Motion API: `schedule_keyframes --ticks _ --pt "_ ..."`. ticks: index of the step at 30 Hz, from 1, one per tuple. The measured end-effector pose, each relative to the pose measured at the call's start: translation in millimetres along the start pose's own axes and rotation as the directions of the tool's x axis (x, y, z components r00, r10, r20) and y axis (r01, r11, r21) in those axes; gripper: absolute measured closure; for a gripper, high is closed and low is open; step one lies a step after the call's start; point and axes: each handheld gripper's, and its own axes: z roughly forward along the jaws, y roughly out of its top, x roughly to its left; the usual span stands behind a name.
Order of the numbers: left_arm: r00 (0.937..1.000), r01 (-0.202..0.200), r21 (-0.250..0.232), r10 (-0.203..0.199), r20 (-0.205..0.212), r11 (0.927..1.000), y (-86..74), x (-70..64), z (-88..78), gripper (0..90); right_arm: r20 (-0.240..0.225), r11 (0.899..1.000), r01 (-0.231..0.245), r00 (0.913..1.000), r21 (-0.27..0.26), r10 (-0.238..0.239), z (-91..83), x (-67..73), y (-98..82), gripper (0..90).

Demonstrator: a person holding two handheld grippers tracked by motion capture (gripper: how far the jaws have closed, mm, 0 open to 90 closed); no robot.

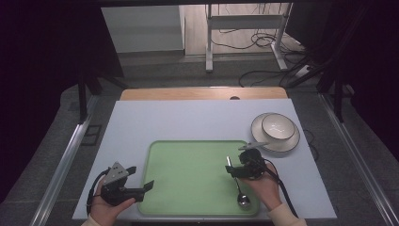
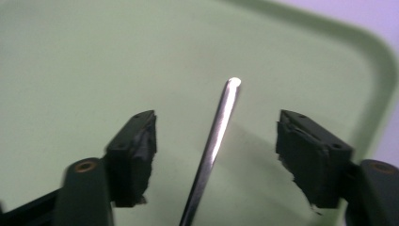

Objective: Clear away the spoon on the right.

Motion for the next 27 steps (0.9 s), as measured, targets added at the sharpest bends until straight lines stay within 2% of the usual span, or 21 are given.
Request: schedule_keyframes --ticks 3,13,14,20,23,27 --pt "1.0000 0.000 0.000 0.000 0.000 1.0000 0.0 -0.1 -0.1 14.6 0.008 0.999 0.002 1.0000 -0.042 -0.002 -5.0 -0.6 1.5 25.0" --pt "1.0000 -0.001 -0.004 0.001 -0.001 1.0000 0.7 1.0 -0.4 14.6 -0.022 0.995 0.018 0.9996 -0.103 -0.021 -15.5 -5.2 2.9 21.7" --pt "1.0000 0.000 -0.005 0.000 -0.001 1.0000 0.9 1.0 -0.6 14.6 -0.027 0.992 0.016 0.9994 -0.124 -0.020 -20.0 -7.9 3.7 21.6" --pt "1.0000 -0.001 -0.002 0.001 0.001 1.0000 0.2 0.4 -0.1 14.6 -0.051 0.987 0.006 0.9986 -0.163 -0.015 -31.7 -15.3 4.6 21.3" --pt "1.0000 -0.004 -0.007 0.004 0.001 1.0000 0.3 -0.3 -1.7 14.6 -0.056 0.983 0.013 0.9981 -0.185 -0.024 -38.1 -17.4 5.1 21.3" --pt "1.0000 0.000 -0.010 0.000 -0.004 0.9999 -0.2 0.2 -3.8 14.6 -0.089 0.975 0.023 0.9951 -0.219 -0.043 -48.8 -21.0 5.8 21.3"
